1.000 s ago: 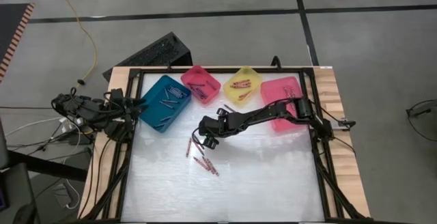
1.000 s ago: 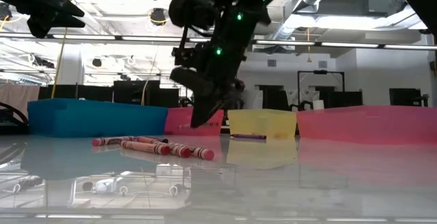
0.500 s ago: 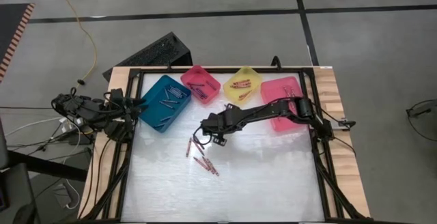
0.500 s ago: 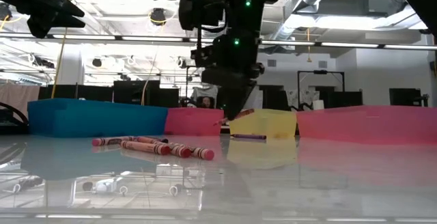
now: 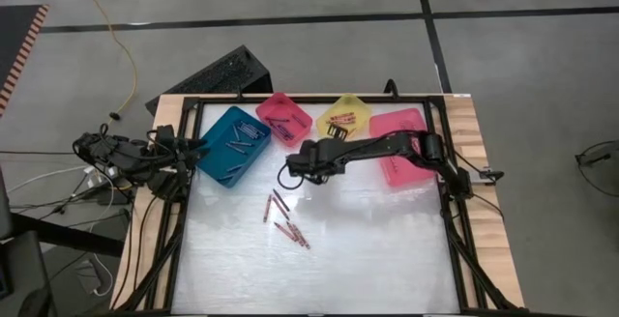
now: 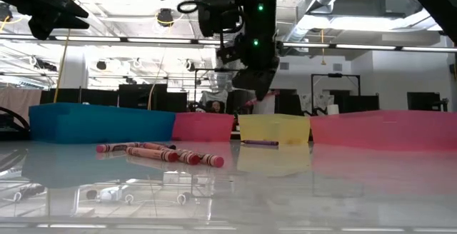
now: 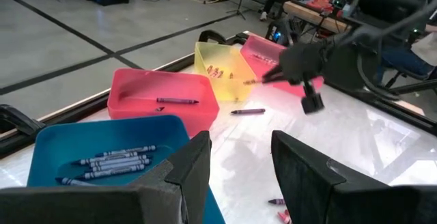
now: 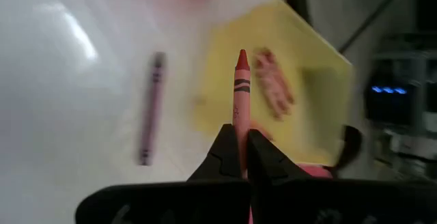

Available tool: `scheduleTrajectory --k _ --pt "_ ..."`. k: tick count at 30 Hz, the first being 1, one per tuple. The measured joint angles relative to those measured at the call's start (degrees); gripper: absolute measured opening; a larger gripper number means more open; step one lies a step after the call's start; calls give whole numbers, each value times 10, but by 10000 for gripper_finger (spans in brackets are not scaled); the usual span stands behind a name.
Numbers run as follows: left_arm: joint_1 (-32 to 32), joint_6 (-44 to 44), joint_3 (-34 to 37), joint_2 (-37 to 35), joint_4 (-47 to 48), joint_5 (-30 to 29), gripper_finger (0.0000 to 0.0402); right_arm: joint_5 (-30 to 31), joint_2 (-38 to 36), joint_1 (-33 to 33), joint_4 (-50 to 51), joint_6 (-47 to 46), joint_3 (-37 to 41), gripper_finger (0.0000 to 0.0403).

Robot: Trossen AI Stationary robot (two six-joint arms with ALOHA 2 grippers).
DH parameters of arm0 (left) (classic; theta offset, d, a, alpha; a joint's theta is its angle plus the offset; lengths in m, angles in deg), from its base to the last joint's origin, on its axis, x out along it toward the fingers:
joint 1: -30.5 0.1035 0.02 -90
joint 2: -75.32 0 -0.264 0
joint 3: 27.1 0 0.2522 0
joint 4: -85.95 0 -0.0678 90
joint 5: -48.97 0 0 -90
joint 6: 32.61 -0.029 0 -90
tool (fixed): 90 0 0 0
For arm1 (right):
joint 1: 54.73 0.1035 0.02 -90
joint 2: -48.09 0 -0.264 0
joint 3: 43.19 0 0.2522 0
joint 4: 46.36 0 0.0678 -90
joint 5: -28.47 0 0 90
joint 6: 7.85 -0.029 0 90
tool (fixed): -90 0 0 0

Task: Sort crayons
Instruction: Put the red crayon into the yellow bin

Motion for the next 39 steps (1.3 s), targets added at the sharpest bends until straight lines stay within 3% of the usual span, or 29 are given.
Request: scheduleTrajectory --k 5,17,23,31,39 --pt "0 0 0 0 0 0 145 31 0 -37 40 1 -10 2" --pt "0 0 0 0 0 0 145 19 0 -139 28 47 -9 2" --pt "0 0 0 0 0 0 145 -79 0 -174 -33 110 -9 2" --pt "0 0 0 0 0 0 145 -118 0 -194 -49 140 -9 14" --pt "0 0 0 0 0 0 145 -218 0 -215 -51 164 -8 29"
